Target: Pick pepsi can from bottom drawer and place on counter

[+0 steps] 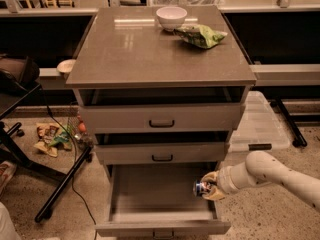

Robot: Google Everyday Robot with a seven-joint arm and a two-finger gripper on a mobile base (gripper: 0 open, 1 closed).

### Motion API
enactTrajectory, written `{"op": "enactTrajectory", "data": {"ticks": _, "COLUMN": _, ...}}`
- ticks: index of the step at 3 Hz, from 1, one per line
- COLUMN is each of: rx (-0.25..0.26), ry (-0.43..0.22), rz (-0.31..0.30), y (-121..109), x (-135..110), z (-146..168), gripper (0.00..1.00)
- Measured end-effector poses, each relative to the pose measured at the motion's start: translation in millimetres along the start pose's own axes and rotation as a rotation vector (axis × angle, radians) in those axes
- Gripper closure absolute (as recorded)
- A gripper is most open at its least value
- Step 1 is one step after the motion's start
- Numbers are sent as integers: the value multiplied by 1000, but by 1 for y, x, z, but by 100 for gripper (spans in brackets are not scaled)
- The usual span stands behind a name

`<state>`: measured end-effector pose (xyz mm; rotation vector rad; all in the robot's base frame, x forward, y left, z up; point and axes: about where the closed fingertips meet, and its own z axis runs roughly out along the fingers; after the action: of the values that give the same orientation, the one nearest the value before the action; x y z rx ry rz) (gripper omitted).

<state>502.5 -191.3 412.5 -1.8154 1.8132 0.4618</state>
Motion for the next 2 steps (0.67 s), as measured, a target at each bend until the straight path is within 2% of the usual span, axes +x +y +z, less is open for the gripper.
{"op": "enactTrajectory", "data": {"ticks": 1, "rx": -5, "ry": -18, "rz": 18, "y": -3, "x": -5, "z": -25, "gripper": 100}}
{"op": "enactTrajectory", "data": {"ticks": 2, "rx": -4, "ry": -27, "rz": 38, "y": -12, "x": -26, "z": -74, "gripper": 100}}
